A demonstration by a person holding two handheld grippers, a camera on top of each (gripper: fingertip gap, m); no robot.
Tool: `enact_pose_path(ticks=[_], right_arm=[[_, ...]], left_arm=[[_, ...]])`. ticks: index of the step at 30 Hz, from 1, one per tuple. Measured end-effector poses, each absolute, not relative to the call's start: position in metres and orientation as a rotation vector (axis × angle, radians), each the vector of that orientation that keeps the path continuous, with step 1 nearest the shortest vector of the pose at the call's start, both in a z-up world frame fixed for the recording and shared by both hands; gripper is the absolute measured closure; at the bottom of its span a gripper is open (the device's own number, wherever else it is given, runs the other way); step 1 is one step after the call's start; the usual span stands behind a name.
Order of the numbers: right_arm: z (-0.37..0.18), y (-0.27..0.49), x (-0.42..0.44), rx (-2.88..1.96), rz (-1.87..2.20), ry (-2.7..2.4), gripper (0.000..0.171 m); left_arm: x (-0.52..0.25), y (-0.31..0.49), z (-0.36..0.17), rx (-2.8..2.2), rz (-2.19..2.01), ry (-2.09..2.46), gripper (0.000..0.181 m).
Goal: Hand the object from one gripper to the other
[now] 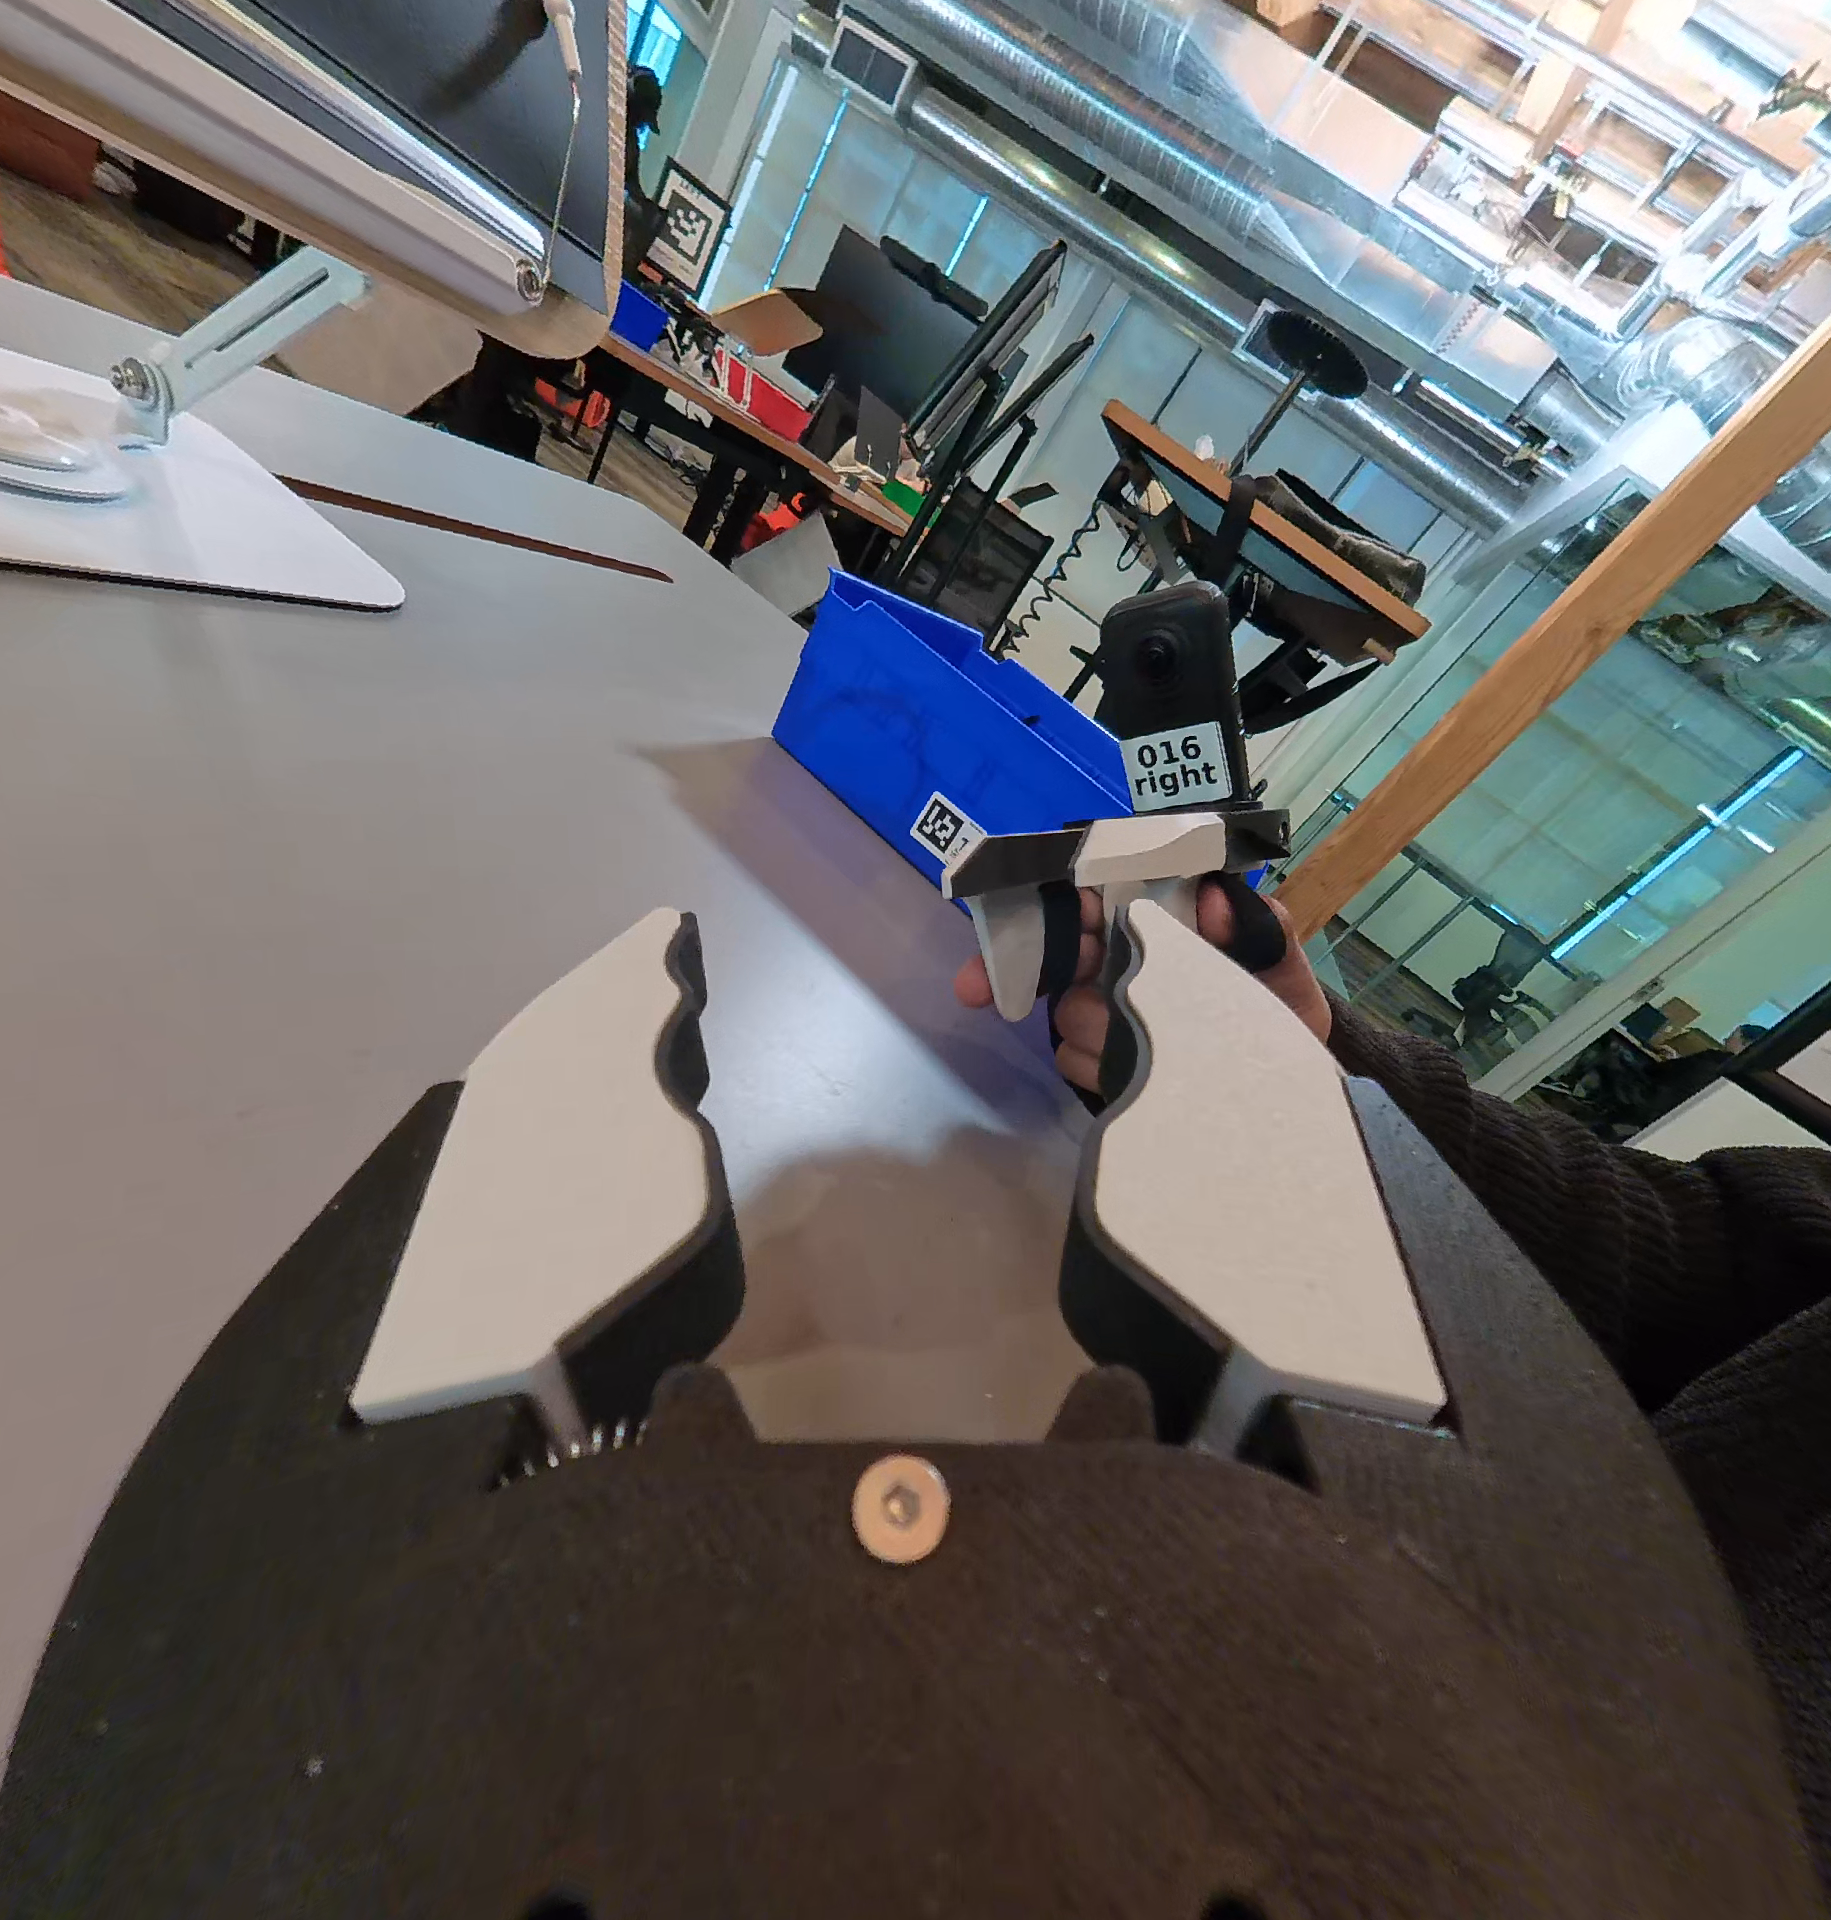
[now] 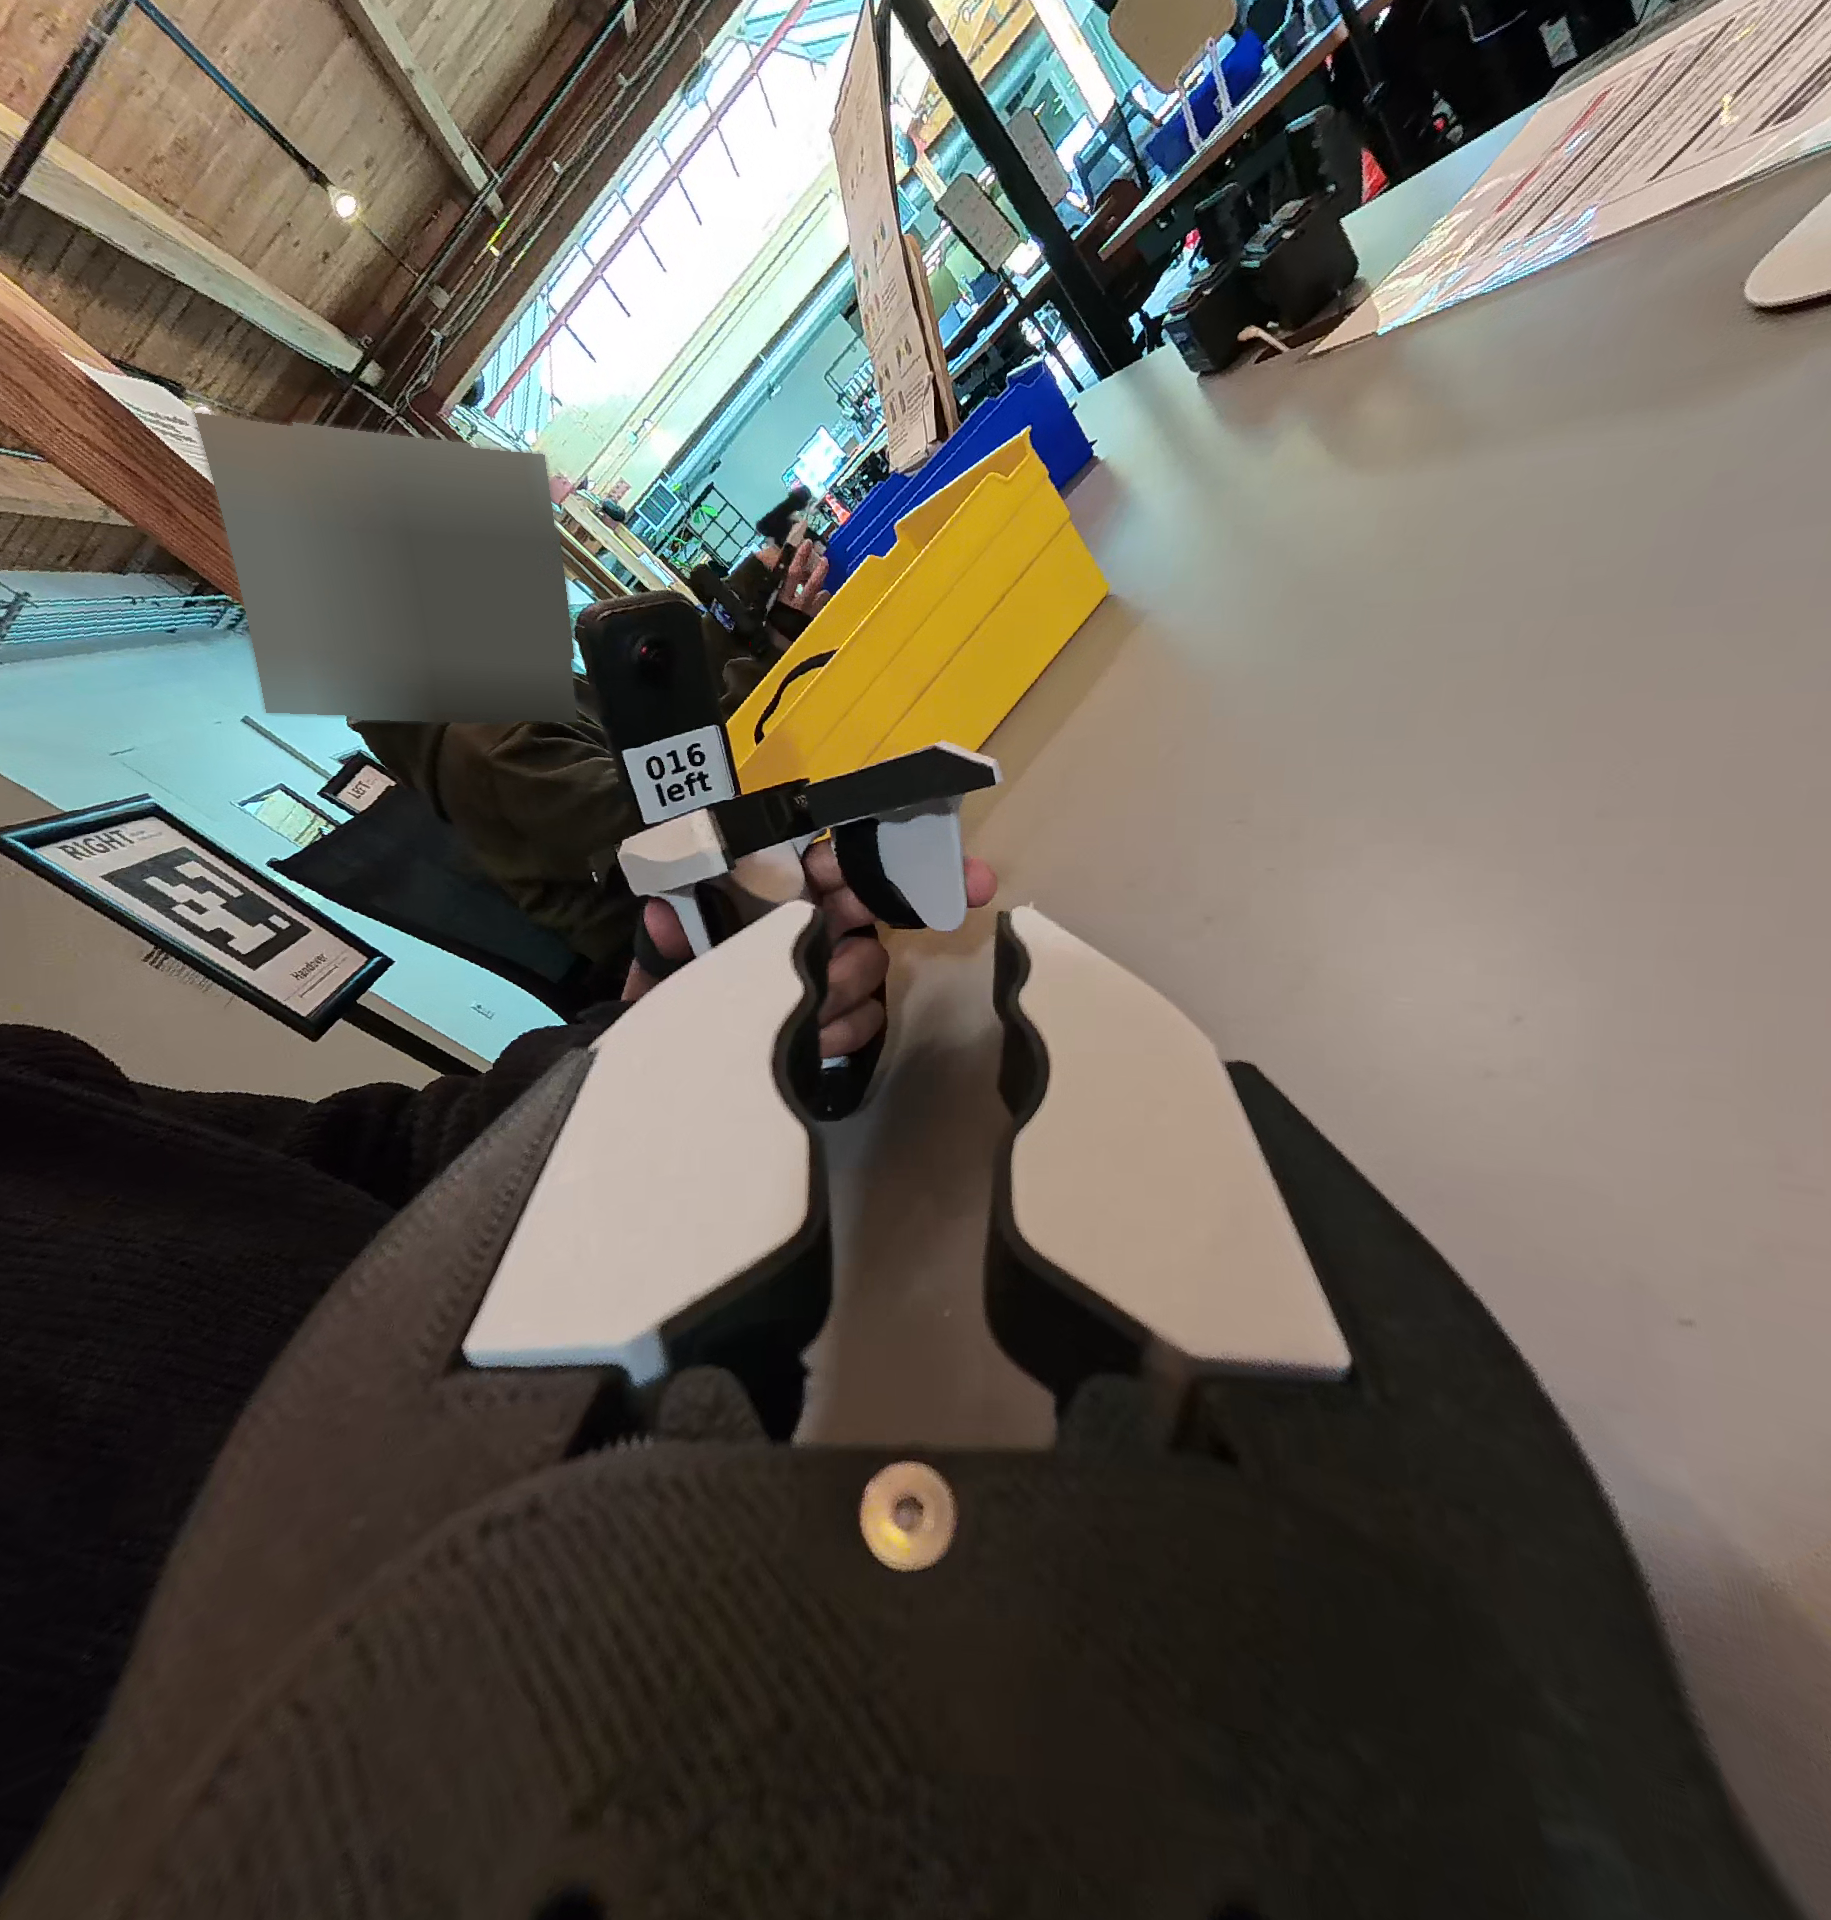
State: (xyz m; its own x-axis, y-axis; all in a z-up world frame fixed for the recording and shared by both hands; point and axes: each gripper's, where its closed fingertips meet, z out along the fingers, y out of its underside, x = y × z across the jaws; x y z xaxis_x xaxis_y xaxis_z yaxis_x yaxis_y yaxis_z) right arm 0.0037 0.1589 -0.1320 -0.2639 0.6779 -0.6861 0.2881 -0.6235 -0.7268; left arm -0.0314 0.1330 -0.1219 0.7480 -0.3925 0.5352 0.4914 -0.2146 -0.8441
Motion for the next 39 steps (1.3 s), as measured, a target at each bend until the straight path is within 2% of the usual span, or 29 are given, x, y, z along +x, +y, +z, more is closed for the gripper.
enact_pose_path(ticks=[24, 27, 32, 39], right_arm=[[-0.126, 0.141, 0.026, -1.649, 2.022, -1.166, 0.139], [-0.121, 0.130, 0.039, -1.640, 2.076, -1.124, 0.138], [-0.114, 0.118, 0.052, -1.598, 2.044, -1.113, 0.135], [-0.101, 0.145, 0.078, -1.531, 1.853, -1.039, 0.133]], left_arm=[[-0.003, 0.113, -0.123, -1.582, -0.868, -0.095, 0.104], [0.018, 0.098, -0.126, -1.598, -0.890, -0.076, 0.104], [0.073, 0.071, -0.130, -1.649, -0.971, 0.078, 0.122], [0.175, 0.034, -0.166, -1.846, -0.965, 0.365, 0.118]])
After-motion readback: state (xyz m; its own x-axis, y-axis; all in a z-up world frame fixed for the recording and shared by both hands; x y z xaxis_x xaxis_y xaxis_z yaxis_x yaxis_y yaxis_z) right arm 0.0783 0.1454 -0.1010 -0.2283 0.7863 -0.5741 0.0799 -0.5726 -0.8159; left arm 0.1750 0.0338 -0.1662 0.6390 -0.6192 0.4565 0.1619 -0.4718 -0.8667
